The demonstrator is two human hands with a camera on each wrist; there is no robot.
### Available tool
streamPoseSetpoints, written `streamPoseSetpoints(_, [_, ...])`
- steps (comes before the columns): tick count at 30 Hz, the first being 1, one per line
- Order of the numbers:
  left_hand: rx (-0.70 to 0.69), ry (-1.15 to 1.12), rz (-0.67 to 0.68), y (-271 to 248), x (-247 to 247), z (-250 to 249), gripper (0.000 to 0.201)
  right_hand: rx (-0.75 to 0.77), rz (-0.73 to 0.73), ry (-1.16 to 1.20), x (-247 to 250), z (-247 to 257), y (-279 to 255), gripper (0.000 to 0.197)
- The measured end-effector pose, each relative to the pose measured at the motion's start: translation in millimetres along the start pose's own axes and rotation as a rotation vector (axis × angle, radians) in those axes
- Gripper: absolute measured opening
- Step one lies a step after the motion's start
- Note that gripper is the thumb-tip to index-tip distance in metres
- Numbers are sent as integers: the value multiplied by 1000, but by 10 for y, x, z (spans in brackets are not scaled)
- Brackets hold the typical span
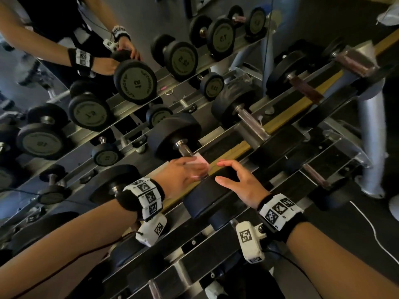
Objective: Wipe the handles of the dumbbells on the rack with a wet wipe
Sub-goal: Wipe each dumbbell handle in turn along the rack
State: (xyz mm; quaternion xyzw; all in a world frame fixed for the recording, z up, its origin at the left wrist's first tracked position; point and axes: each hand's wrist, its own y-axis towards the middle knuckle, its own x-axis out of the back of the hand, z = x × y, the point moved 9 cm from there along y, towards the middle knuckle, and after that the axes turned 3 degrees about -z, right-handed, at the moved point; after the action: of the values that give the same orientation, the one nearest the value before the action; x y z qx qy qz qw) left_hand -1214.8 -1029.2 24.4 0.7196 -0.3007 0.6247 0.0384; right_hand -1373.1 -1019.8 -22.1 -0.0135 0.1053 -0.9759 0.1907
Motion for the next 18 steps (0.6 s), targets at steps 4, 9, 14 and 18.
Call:
streamPoseSetpoints(4, [-49,-62,2,26,148,17,47,-4,11,-46,10,11,-3,45])
streamPoseSetpoints(9, [-18,-144,-85,-51,178,-99,47,-13,18,-94,10,-13,-2,40])
streamPoseSetpoints(14, [131,-264,40,-70,45,6,41,-30,36,-109,10,-4,-1,39])
streamPoseSetpoints(18, [285,-605,-154,-115,278,203,32,-31,34,-113,13,3,9,40])
